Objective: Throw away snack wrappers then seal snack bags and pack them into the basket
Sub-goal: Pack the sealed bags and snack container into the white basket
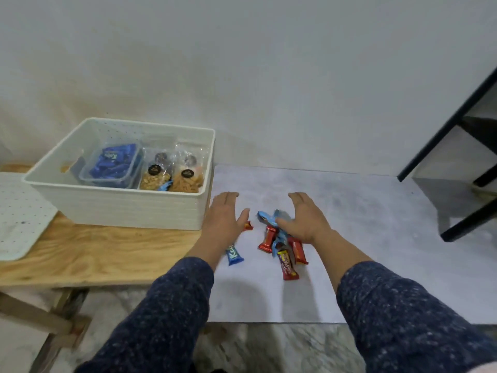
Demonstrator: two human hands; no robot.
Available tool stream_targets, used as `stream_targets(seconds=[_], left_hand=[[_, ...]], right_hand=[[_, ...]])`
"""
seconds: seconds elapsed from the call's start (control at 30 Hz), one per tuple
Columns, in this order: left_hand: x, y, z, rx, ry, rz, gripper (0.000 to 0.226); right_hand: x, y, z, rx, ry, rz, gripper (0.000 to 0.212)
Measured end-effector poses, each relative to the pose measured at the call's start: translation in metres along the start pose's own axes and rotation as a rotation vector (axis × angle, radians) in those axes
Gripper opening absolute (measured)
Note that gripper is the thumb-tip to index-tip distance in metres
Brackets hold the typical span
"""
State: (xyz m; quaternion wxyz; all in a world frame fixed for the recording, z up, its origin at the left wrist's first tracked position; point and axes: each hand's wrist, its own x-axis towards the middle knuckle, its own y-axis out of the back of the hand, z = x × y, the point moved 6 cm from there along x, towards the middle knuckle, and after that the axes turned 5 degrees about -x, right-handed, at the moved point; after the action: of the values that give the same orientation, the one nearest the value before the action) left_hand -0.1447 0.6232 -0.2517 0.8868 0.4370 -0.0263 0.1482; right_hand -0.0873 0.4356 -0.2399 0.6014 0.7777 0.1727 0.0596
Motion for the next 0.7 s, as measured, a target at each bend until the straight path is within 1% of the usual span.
stream_targets(seconds=[0.13, 0.2, 0.27, 0.33, 0.4, 0.57, 0.63, 0.7], left_hand=[[-0.035, -0.052, -0.024, 0.146, 0.15, -0.055, 0.08], [-0.046, -0.075, -0.035, 0.134, 0.23, -0.114, 0.09], [-0.05, -0.095, -0.041, 0.112, 0.25, -0.171, 0.096], [-0.049, -0.11, -0.044, 0.098, 0.232, -0.199, 0.096], [-0.042, -0.121, -0.046, 0.114, 0.2, -0.191, 0.095], [-0.013, -0.134, -0.045, 0.114, 0.009, -0.16, 0.079], [0.0, -0.139, -0.042, 0.128, -0.077, -0.207, 0.074], [0.012, -0.147, -0.038, 0.156, -0.152, -0.287, 0.072]], right_hand=[[-0.019, -0.044, 0.033, -0.018, 0.025, 0.007, 0.106], [-0.026, -0.063, 0.046, 0.023, 0.02, 0.009, 0.117], [-0.03, -0.079, 0.054, 0.061, 0.025, 0.024, 0.122], [-0.031, -0.093, 0.06, 0.06, 0.049, 0.039, 0.121], [-0.028, -0.104, 0.065, 0.054, 0.053, 0.06, 0.119], [-0.008, -0.125, 0.073, 0.066, 0.053, 0.086, 0.116], [0.001, -0.132, 0.074, 0.081, 0.059, 0.082, 0.114], [0.011, -0.135, 0.074, 0.078, 0.075, 0.077, 0.114]])
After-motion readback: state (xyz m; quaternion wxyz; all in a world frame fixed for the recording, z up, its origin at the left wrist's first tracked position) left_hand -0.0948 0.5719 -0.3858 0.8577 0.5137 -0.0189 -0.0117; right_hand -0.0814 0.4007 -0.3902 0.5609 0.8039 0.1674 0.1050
